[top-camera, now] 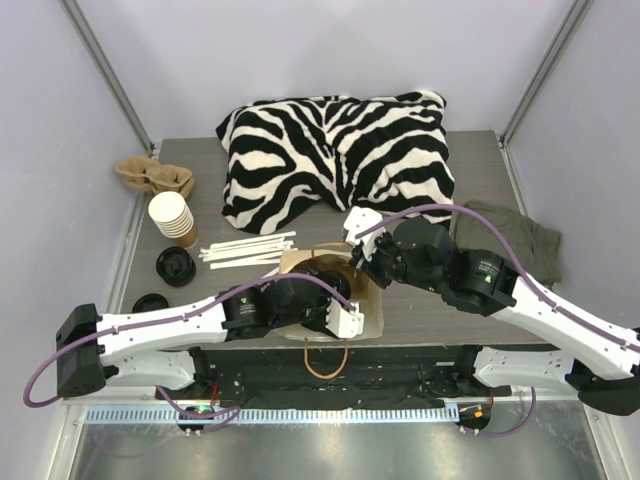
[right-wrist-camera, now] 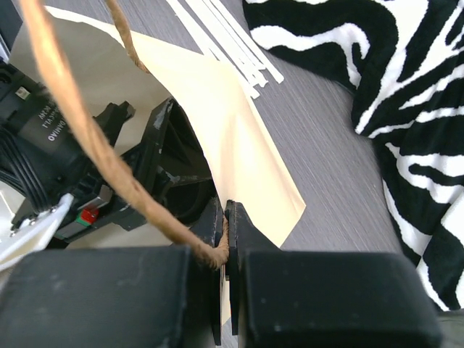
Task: Pack the takeout coffee
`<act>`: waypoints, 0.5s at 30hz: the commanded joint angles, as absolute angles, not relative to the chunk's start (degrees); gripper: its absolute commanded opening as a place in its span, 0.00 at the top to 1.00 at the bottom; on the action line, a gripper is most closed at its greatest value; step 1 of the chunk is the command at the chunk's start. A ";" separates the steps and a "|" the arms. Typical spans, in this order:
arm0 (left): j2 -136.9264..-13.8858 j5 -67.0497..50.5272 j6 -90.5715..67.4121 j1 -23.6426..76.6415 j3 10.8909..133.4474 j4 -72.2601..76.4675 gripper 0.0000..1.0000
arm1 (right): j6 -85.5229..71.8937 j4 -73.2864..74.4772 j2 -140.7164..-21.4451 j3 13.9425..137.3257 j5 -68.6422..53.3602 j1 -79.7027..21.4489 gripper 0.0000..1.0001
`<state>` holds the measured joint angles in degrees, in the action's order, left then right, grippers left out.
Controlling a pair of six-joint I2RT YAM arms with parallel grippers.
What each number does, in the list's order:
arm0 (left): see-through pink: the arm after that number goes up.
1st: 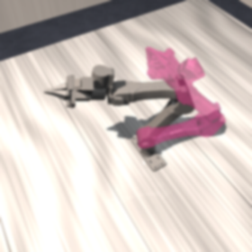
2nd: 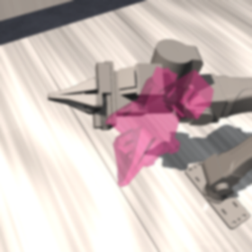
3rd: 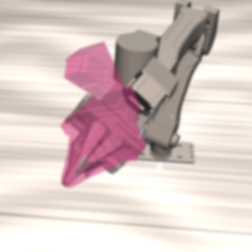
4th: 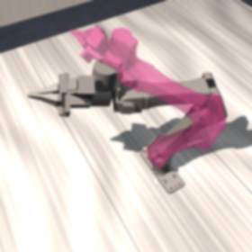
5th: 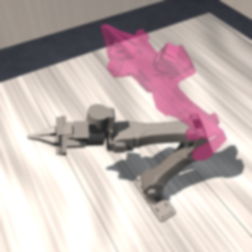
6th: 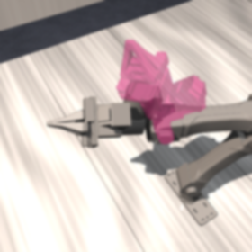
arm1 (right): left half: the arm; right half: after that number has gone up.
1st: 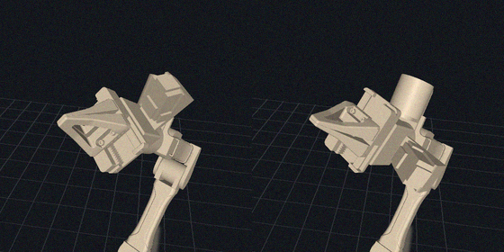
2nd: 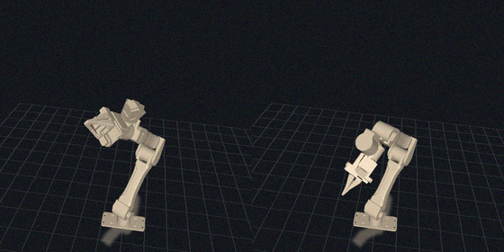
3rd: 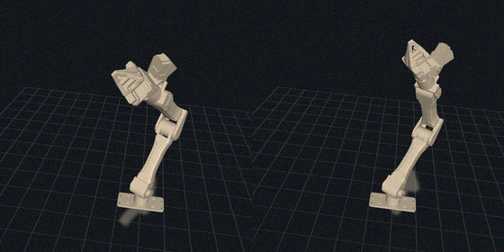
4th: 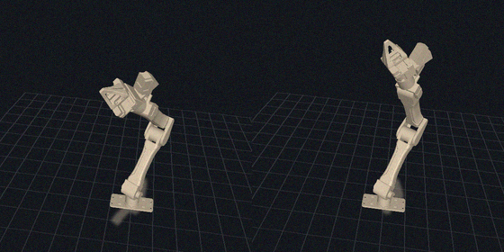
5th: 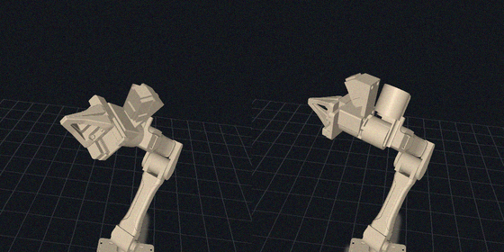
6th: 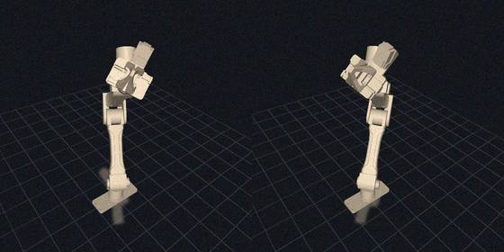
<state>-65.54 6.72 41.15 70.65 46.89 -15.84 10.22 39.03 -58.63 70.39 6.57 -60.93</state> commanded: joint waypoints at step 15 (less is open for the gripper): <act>-69.78 8.26 41.75 70.93 48.16 -5.81 0.75 | 4.92 33.93 -57.92 69.26 5.27 -61.17 0.99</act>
<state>-68.53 7.25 41.08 70.76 46.94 -11.35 6.81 37.76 -58.87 69.17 6.09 -60.93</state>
